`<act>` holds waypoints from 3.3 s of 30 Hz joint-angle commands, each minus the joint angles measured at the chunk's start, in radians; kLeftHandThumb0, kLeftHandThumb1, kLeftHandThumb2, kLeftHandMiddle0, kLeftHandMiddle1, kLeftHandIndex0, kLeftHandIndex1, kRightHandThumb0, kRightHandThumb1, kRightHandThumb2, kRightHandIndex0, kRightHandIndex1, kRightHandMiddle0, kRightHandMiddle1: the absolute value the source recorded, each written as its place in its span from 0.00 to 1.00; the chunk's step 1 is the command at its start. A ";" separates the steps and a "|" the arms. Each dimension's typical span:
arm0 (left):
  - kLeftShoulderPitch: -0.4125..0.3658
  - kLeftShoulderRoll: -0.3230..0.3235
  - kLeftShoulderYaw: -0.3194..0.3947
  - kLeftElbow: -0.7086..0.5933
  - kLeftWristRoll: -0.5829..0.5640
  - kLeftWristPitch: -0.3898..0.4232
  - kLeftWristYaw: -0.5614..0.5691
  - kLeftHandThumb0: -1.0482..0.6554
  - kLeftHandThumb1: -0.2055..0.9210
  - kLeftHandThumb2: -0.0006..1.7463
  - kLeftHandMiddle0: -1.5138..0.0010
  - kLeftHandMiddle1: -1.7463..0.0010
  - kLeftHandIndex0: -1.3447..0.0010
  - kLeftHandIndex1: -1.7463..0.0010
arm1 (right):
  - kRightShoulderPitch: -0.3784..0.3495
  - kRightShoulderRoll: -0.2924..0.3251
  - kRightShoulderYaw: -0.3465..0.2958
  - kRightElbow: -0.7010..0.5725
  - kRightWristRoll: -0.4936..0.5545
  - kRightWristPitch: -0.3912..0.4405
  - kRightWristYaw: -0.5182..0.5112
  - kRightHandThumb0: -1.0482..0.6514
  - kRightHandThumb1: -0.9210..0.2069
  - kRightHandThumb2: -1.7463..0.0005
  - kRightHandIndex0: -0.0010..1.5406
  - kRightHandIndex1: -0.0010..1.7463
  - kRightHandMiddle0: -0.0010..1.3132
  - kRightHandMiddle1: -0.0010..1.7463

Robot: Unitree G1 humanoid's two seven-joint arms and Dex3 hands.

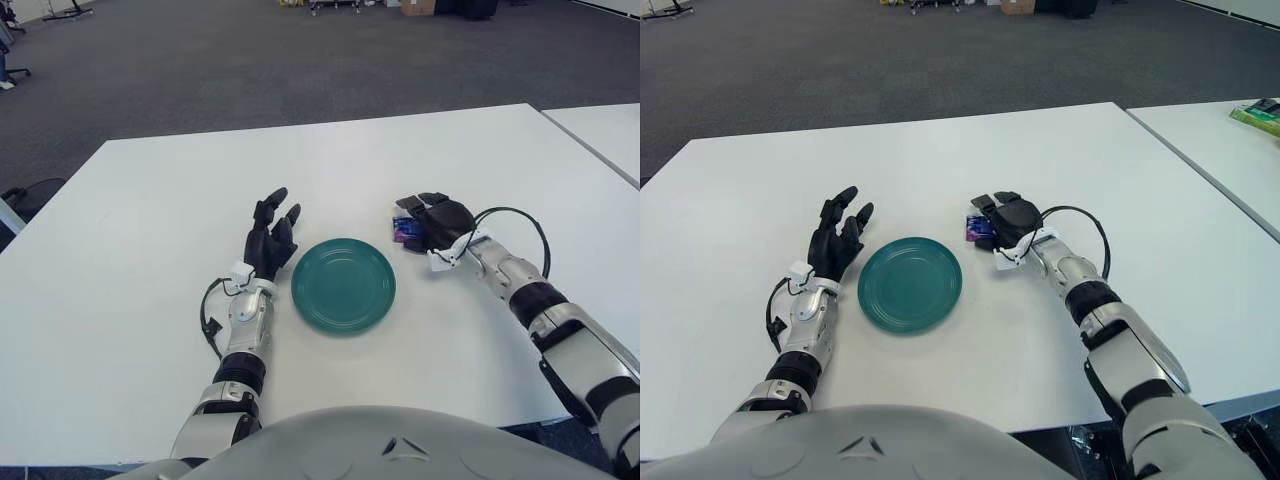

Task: Put the gum into the plate.

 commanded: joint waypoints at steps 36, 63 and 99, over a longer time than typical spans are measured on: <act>0.153 -0.100 0.008 0.080 -0.043 -0.008 -0.018 0.16 1.00 0.39 0.66 1.00 0.95 0.53 | 0.178 -0.310 0.200 -0.294 0.075 -0.315 0.129 0.30 0.00 0.63 0.64 1.00 0.51 1.00; 0.156 -0.104 0.014 0.068 -0.041 -0.006 -0.013 0.14 1.00 0.39 0.64 0.99 0.92 0.52 | 0.030 -0.204 -0.226 -0.483 0.412 -0.222 0.314 0.36 0.00 0.66 0.64 1.00 0.52 1.00; 0.164 -0.119 -0.017 0.047 0.007 -0.007 0.094 0.19 1.00 0.39 0.64 0.99 0.91 0.52 | 0.124 -0.091 -0.156 -0.733 0.220 -0.290 0.394 0.35 0.00 0.70 0.71 1.00 0.60 1.00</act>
